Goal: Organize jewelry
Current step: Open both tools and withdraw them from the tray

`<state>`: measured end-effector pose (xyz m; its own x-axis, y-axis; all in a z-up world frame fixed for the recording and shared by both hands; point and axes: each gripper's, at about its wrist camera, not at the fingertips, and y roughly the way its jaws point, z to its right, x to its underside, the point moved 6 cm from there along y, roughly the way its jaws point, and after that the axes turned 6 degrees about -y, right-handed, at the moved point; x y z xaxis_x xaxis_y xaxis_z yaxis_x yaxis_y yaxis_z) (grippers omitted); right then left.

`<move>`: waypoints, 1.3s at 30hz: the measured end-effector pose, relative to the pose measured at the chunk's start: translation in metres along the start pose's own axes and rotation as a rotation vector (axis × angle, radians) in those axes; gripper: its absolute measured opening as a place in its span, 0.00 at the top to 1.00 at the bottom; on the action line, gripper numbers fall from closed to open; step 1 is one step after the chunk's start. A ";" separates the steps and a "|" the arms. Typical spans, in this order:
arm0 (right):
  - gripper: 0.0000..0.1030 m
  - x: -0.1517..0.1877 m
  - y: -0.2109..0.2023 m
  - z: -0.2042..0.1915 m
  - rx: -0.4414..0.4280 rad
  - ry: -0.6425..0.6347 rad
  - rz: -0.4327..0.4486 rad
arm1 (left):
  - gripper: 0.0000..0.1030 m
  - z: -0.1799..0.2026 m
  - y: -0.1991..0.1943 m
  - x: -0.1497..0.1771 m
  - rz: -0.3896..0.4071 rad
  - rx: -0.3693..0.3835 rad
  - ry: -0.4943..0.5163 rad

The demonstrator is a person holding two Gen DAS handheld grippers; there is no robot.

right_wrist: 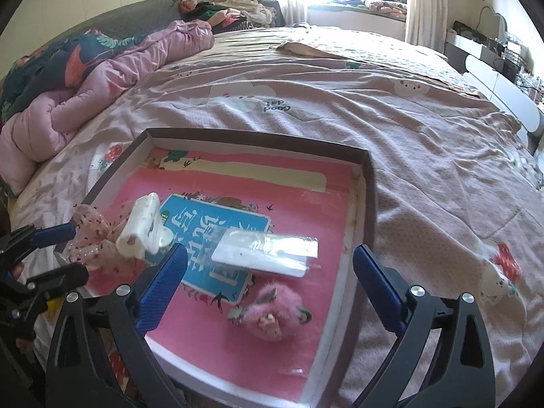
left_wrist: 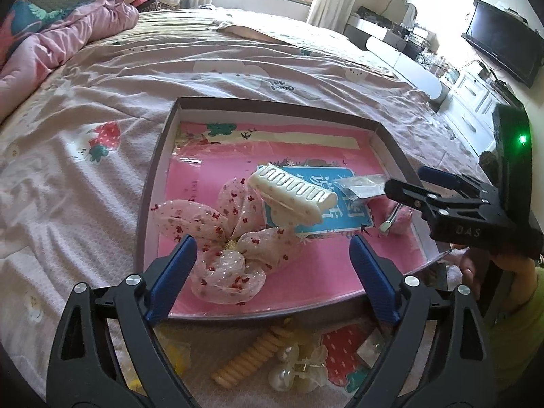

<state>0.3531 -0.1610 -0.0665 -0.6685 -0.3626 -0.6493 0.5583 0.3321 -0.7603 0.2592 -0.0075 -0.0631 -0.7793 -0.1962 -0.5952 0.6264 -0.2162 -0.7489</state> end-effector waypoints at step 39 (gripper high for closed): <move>0.06 0.042 -0.126 -0.045 0.027 -0.054 0.132 | 0.11 -0.004 -0.099 0.021 0.123 -0.026 -0.025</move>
<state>0.2329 -0.1786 0.0031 -0.5613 -0.3639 -0.7433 0.6529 0.3572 -0.6679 0.1807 0.0140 -0.0030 -0.6960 -0.2439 -0.6754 0.7160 -0.1646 -0.6784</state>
